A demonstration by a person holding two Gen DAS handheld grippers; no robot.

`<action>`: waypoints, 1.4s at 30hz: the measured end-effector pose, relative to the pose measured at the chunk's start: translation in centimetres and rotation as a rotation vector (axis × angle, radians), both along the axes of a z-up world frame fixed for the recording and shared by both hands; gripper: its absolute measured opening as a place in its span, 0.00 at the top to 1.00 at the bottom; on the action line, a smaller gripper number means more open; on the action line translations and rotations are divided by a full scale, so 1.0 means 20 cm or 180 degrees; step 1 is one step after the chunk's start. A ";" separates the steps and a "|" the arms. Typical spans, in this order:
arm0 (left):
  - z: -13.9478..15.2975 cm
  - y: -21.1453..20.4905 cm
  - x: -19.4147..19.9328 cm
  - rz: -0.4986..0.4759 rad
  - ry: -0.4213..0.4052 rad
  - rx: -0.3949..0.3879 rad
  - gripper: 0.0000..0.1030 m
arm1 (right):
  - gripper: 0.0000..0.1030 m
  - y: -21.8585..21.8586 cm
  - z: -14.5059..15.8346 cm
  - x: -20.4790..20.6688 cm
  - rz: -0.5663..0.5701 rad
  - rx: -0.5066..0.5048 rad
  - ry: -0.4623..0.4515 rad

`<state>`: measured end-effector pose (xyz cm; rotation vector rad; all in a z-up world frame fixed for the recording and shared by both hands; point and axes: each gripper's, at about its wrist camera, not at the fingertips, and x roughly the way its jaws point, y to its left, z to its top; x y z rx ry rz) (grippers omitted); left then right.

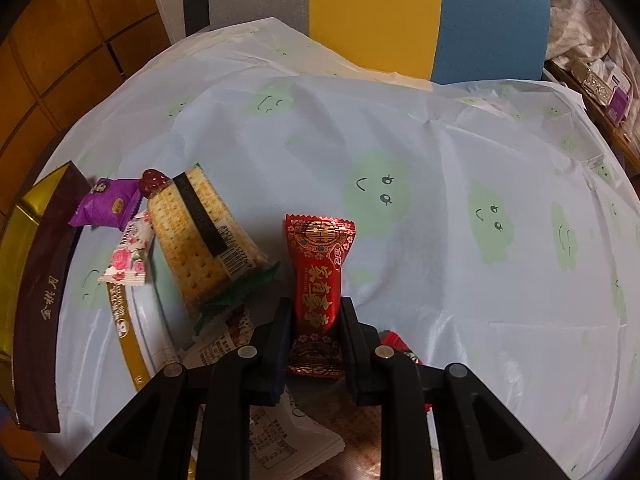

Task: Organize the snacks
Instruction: 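Lower the rice-cracker bag into the gold tray and open the left tool, then carry the long red candy packet into the gold tray and open the right tool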

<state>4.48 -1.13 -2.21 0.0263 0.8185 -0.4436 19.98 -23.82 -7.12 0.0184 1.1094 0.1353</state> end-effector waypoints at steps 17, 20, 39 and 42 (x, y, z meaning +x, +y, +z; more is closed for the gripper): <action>-0.18 -0.02 -0.07 -0.0221 0.0140 0.0110 0.27 | 0.79 0.16 0.29 -0.17 0.0413 0.0142 -0.0414; -0.19 -0.02 -0.08 -0.0211 0.0145 0.0091 0.27 | 0.79 0.27 0.35 -0.22 0.0720 0.0255 -0.0427; -0.21 0.08 -0.08 -0.0056 0.0208 -0.0051 0.27 | 0.76 1.09 0.40 -0.40 0.2163 0.0710 0.0042; -0.22 0.10 -0.08 -0.0024 0.0239 -0.0079 0.27 | 0.75 1.14 0.35 -0.38 0.2181 0.0657 0.0117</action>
